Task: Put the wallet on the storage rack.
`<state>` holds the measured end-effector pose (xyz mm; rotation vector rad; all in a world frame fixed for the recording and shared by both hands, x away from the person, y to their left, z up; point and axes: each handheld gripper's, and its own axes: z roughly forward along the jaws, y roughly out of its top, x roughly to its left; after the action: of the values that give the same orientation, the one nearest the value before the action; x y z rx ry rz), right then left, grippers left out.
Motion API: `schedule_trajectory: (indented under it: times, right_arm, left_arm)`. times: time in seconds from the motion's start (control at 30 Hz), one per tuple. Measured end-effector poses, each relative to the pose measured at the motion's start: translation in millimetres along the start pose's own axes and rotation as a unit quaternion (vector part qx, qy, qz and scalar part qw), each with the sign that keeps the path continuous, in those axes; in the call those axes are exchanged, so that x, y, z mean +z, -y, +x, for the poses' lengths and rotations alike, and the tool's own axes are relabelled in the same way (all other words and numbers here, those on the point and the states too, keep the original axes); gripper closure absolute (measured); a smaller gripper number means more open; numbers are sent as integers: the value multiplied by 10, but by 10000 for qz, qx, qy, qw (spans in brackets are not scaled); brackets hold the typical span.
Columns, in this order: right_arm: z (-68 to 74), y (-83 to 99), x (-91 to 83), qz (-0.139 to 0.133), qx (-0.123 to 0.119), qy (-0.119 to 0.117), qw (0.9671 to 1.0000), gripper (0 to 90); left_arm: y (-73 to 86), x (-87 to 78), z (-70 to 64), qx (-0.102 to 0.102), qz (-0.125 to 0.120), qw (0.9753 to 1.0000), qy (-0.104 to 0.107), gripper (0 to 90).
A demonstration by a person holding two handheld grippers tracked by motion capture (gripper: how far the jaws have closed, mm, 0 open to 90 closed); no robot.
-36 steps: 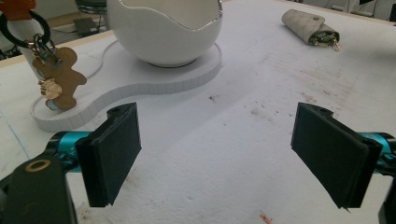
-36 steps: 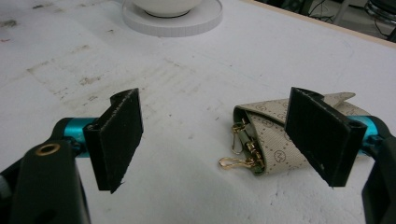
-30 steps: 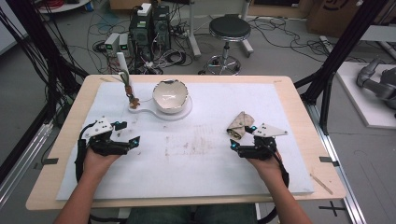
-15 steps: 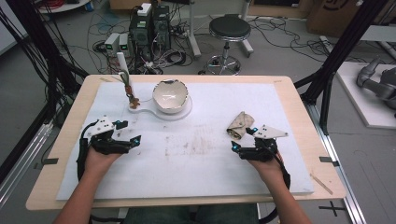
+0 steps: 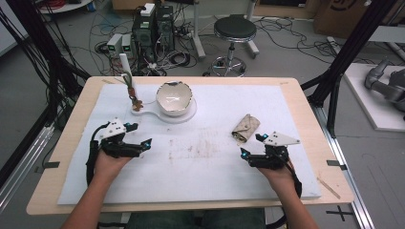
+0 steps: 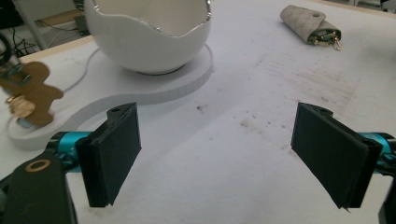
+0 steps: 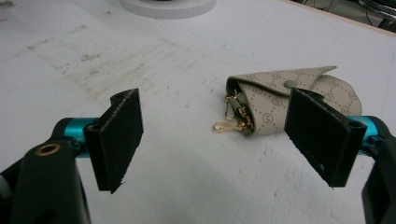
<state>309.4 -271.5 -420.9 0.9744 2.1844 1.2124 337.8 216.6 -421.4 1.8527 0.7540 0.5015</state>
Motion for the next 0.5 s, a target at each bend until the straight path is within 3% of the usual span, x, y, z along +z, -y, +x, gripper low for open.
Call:
schedule_trajectory:
  times: [0.27, 0.4, 0.5]
  right_arm:
    - [-19, 135, -183, 89, 73, 26, 9999, 199]
    - [-24, 195, -263, 103, 140, 65, 9998, 199]
    - [-34, 235, -283, 132, 205, 27, 9997, 199]
  left_arm:
    - [-236, 315, -218, 194, 42, 9996, 207, 158]
    - [-407, 554, -383, 234, 12, 9990, 387, 157]
    - [-517, 743, -521, 411, 47, 9977, 542, 157]
